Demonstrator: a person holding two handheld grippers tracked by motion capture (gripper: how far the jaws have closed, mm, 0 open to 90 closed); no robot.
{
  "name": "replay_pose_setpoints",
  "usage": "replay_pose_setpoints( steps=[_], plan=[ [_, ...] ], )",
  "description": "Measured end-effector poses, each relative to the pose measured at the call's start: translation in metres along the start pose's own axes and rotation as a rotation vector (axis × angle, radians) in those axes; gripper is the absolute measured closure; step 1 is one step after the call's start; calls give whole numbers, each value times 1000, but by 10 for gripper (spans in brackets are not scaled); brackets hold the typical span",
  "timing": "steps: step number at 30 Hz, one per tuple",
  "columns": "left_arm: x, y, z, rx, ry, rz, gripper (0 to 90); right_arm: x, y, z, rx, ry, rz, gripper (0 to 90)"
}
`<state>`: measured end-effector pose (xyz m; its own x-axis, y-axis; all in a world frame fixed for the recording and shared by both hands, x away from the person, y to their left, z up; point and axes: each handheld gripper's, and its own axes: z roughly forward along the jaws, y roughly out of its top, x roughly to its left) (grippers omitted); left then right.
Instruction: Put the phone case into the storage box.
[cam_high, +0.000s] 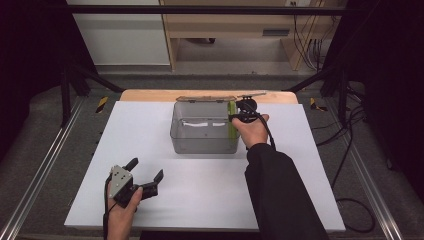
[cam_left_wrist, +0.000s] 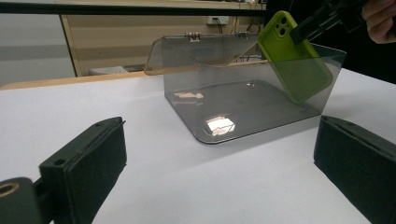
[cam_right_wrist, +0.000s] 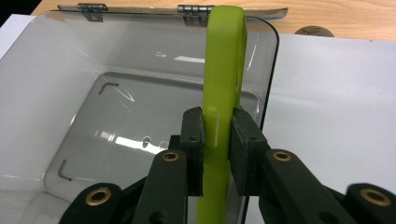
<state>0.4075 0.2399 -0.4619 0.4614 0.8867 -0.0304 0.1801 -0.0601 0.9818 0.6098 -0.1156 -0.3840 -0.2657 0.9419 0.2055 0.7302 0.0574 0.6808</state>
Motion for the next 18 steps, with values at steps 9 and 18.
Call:
replay_pose_setpoints(
  steps=[9, 18],
  plan=[
    [0, 0, 0, -3, 0, -1, 22, 0, 0, 1, -7, -5, -2, 764],
    [0, 0, 0, -1, 1, 1, 23, 0, -1, 3, -18, -10, -14, 758]
  ],
)
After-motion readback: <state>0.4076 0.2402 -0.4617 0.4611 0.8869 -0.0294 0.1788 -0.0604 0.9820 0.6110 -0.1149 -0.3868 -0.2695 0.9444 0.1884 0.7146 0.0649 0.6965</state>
